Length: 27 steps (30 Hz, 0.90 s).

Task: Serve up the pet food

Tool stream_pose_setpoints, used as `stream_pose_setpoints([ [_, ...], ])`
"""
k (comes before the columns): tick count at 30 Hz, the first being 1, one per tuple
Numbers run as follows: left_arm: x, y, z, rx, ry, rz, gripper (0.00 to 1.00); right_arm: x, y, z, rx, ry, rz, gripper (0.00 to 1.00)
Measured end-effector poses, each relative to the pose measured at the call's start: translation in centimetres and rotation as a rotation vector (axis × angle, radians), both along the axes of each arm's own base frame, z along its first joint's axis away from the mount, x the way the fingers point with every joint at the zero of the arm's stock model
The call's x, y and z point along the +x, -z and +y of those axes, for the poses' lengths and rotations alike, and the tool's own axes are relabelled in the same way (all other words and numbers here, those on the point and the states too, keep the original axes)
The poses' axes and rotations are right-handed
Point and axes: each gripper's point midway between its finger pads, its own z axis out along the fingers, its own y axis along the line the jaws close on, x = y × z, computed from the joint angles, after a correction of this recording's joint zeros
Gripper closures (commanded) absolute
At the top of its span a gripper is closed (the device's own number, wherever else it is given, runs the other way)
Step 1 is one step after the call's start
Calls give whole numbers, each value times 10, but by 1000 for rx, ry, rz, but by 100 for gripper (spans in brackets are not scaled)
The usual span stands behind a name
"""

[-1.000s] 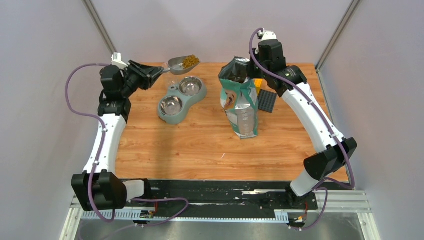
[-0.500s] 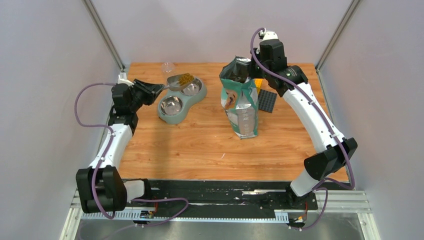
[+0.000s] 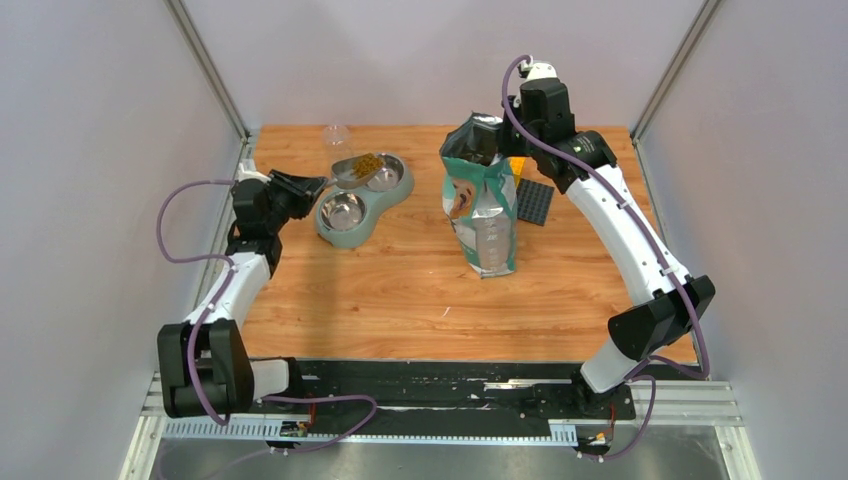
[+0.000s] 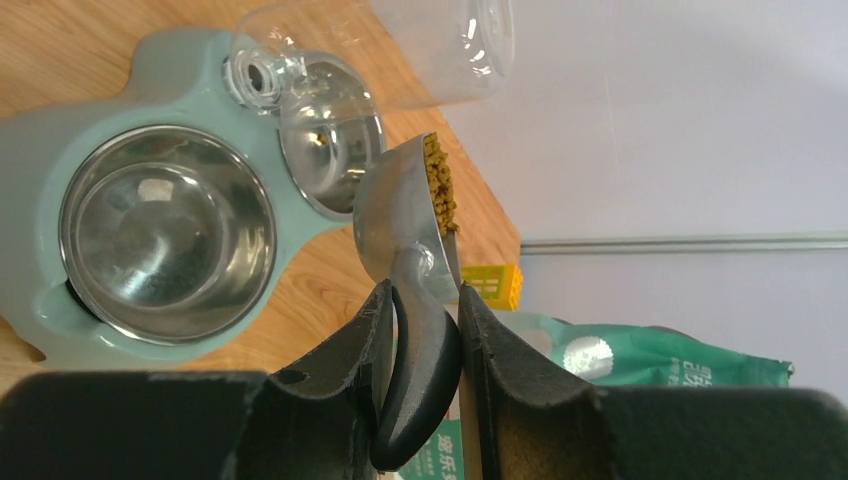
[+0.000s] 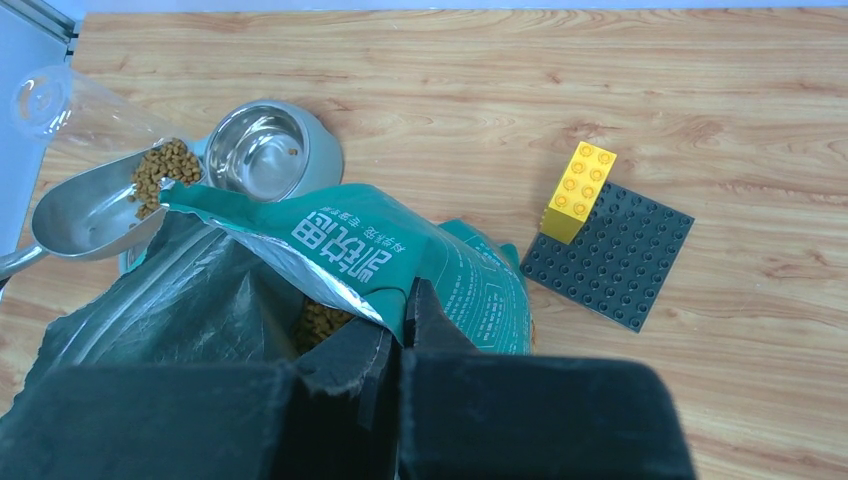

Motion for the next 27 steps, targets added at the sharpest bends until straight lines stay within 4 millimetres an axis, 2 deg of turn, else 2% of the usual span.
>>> stream_pose_setpoints([
  [10, 14, 40, 1, -5, -29, 118, 100, 1, 0, -2, 0, 6, 0, 100],
  [20, 29, 71, -3, -20, -48, 227, 100, 1, 0, -4, -2, 11, -1, 100],
  [27, 41, 66, -11, -17, -50, 235, 100, -1, 1, -10, -4, 25, -6, 100],
])
